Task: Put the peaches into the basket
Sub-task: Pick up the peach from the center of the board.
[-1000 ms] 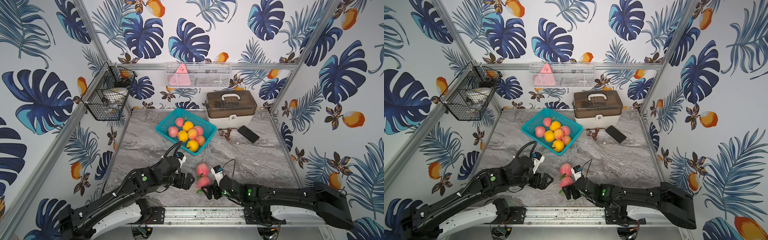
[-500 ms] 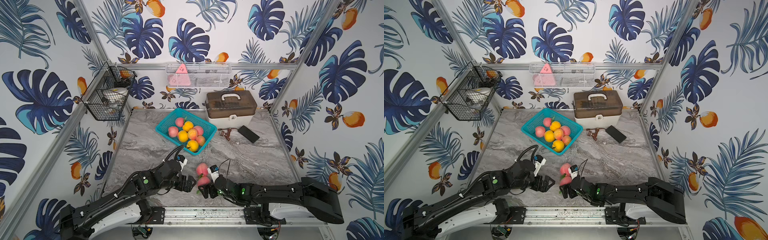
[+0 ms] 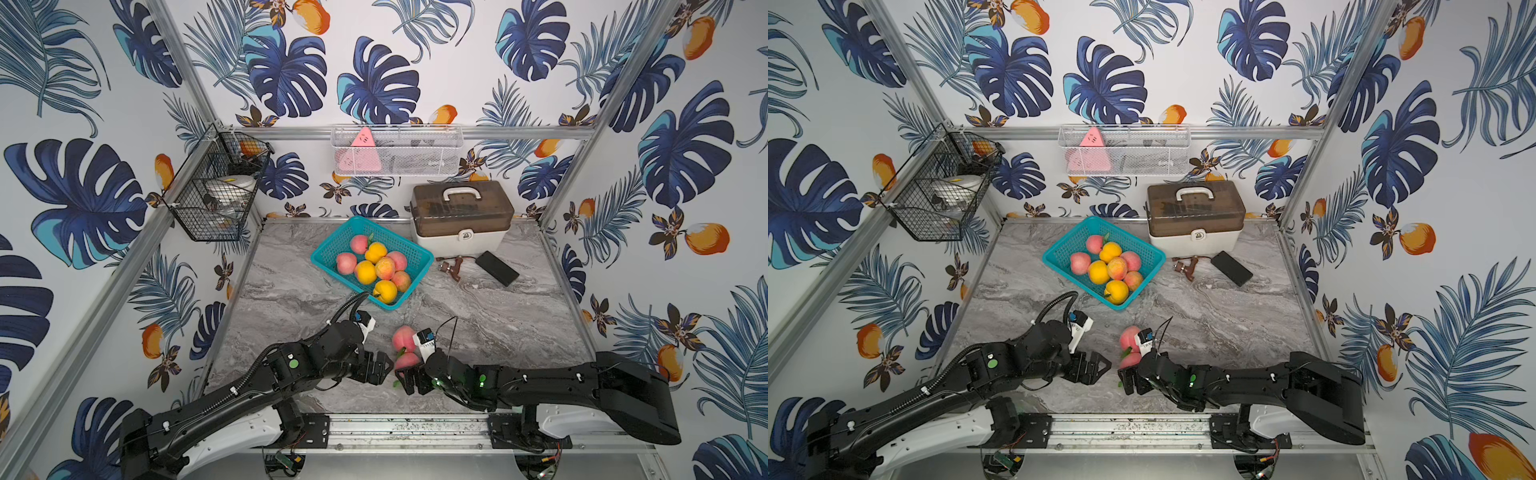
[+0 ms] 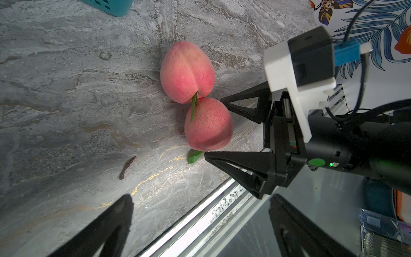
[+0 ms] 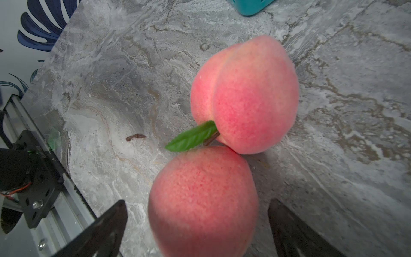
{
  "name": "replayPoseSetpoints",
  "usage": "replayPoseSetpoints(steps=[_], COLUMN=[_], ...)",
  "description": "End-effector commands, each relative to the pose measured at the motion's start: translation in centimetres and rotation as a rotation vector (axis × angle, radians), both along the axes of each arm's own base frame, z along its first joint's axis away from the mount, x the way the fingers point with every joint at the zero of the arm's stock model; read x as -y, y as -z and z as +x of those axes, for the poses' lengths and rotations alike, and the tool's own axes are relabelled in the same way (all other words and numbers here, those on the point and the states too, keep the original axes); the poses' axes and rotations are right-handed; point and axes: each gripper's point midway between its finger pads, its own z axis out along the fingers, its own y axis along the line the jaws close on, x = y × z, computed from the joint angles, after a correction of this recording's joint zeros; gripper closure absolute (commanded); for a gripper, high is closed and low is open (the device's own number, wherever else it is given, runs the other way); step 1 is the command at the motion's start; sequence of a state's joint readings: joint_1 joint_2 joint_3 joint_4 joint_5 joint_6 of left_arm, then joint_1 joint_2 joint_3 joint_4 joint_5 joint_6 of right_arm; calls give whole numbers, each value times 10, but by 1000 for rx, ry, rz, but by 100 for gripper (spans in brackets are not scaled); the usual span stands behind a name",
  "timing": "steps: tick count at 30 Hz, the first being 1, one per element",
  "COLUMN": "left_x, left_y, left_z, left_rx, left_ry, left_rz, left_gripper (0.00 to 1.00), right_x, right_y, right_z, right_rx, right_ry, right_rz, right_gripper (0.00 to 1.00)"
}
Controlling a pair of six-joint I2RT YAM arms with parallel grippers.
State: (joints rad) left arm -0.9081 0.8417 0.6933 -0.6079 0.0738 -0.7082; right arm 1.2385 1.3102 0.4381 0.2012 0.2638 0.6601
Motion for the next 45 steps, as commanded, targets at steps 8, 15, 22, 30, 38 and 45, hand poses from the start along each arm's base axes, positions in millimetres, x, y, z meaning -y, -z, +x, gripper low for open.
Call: replayPoseSetpoints(steps=[8,15,22,30,38,45], left_x=[6,8,10,11,16,25], left_y=[2,7,9,7,9,3], left_z=[2,3,5,5,5,8], left_rx=[-4,-14,-19,-22,-37,-33], left_ry=[-11,-14,-11,-13,-3,15], left_rz=[-33,-29,-24,-19,-31,-49], left_gripper=[1,1,1,1,1,1], right_x=[-9,-9,0,14,31,42], right_y=[1,5,6,1,-7,-24], right_z=[3,2,4,5,2,1], right_rx=[10,-7,-5,27,68,123], right_ry=[-14,-19,-8,-17,-28,-47], right_rz=[17,12,12,-14,0,-3], right_gripper=[3,10,23,28,28,28])
